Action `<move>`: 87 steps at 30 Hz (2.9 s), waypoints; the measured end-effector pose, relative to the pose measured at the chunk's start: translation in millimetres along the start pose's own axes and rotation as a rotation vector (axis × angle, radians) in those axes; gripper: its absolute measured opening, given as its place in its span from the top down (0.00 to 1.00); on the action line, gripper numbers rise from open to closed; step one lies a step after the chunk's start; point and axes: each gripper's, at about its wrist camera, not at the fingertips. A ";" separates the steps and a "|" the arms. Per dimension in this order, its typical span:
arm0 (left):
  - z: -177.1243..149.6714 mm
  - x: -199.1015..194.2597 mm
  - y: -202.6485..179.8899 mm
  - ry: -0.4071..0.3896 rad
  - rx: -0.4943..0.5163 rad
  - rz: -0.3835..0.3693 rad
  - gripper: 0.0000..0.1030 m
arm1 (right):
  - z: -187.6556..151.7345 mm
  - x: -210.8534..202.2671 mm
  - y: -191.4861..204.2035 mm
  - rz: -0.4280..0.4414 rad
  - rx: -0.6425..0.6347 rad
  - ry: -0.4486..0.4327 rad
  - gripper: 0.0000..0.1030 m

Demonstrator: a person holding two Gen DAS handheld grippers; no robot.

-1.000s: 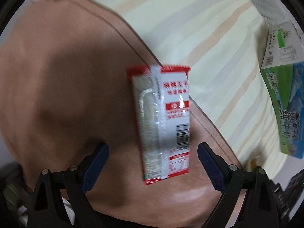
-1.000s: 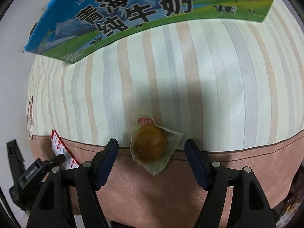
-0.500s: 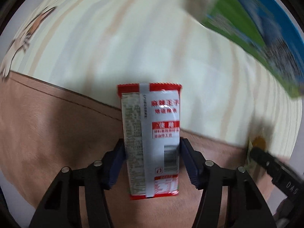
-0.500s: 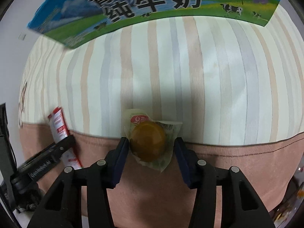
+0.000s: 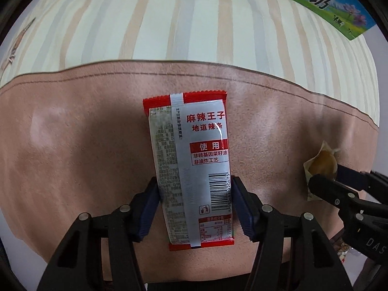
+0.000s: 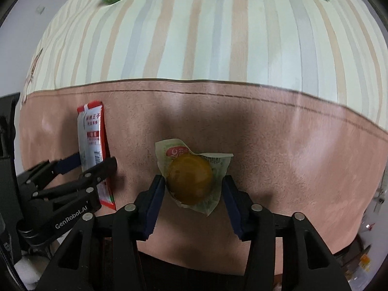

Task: Organize snacks
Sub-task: 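Grasp the red-white spicy strip packet with left tool while right tool grasps orange-yolk snack, then carry both snacks into the cardboard box and open both tools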

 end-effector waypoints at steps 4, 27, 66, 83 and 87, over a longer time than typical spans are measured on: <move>28.1 15.0 25.9 0.028 -0.033 -0.023 0.46 | -2.4 -3.3 -29.7 0.036 0.066 0.001 0.44; 36.0 -28.7 29.6 -0.049 -0.004 -0.066 0.60 | -27.3 -40.1 -48.7 0.060 0.089 -0.112 0.50; 279.5 -192.0 -99.9 -0.215 0.130 -0.202 0.59 | 162.6 -229.9 -122.6 0.060 0.077 -0.471 0.50; 308.2 -95.1 -80.4 0.052 0.059 -0.108 0.56 | 208.9 -140.9 -140.4 0.094 0.091 -0.248 0.46; 303.9 -99.2 -79.2 0.039 0.059 -0.088 0.37 | 212.4 -146.1 -136.9 0.077 0.098 -0.251 0.24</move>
Point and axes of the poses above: each gripper's, at about its wrist camera, not at the fingertips, and x roughly the way its jaws point, y to its left, z to its top, and after that the axes turned 13 degrees about -x, right-handed
